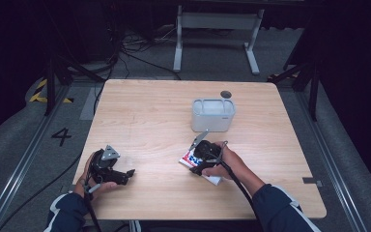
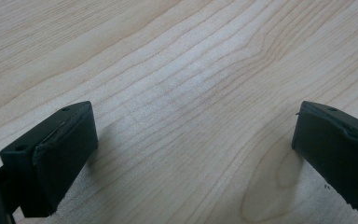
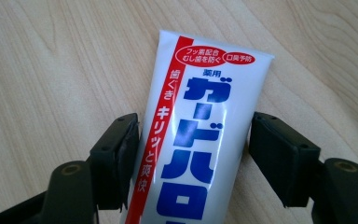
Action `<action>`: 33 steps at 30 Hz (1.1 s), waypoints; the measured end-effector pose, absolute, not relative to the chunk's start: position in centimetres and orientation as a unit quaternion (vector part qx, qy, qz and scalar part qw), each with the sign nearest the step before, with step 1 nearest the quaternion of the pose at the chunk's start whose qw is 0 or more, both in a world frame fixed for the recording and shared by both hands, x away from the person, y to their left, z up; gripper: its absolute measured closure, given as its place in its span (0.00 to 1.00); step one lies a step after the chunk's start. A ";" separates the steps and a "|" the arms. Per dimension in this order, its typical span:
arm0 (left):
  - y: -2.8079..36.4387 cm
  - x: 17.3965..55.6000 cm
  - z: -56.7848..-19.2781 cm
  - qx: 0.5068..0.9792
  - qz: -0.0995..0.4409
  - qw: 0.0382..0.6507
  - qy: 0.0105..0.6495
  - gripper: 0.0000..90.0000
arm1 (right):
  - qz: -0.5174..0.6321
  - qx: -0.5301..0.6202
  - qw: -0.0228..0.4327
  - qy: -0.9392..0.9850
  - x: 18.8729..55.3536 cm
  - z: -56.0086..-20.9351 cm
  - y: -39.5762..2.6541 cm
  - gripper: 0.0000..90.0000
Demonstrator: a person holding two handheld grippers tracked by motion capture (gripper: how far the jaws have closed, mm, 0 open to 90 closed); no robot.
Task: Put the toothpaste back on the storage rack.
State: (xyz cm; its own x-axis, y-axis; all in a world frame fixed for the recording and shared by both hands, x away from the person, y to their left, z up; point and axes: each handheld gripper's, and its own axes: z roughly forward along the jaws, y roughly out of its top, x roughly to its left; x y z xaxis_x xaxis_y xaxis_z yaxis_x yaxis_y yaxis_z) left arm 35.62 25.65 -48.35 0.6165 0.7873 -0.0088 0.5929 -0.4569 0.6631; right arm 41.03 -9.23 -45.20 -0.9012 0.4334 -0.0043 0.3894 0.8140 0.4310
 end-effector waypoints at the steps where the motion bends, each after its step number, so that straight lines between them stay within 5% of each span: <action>1: 25.7 35.6 -48.4 0.840 0.152 0.321 0.411 0.01 | 0.212 0.217 0.049 0.952 41.1 -45.3 -9.1 0.38; 21: 25.7 35.6 -48.3 0.840 0.152 0.320 0.411 0.01 | 0.184 0.196 0.047 0.962 41.0 -44.5 -8.3 0.66; 33: 25.7 35.6 -48.3 0.840 0.151 0.320 0.411 0.01 | 0.209 0.196 0.044 0.957 40.6 -43.7 -9.1 0.71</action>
